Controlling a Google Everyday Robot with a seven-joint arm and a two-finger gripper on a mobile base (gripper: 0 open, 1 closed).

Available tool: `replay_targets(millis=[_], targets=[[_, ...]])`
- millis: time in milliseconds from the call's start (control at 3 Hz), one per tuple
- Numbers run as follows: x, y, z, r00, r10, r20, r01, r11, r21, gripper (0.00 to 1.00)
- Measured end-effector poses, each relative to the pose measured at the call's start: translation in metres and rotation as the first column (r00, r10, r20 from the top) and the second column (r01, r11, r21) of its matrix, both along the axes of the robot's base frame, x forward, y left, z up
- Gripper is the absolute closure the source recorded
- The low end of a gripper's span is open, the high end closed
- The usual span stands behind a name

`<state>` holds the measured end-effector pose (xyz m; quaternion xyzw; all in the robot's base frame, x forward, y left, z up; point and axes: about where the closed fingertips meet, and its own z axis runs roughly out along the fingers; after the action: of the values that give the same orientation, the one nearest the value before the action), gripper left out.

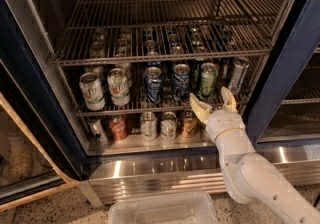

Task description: Pick green can from middle shelf of fridge

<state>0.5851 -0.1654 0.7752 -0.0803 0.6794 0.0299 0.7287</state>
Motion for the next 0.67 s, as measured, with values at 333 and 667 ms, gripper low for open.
replay_targets(millis=[333, 667], targets=[[0.0100, -0.0007, 0.0008, 1.0000, -0.003, 0.002, 0.003, 1.000, -0.005, 0.42], [0.0174, -0.0007, 0.0007, 1.0000, -0.004, 0.002, 0.004, 1.000, -0.009, 0.53]])
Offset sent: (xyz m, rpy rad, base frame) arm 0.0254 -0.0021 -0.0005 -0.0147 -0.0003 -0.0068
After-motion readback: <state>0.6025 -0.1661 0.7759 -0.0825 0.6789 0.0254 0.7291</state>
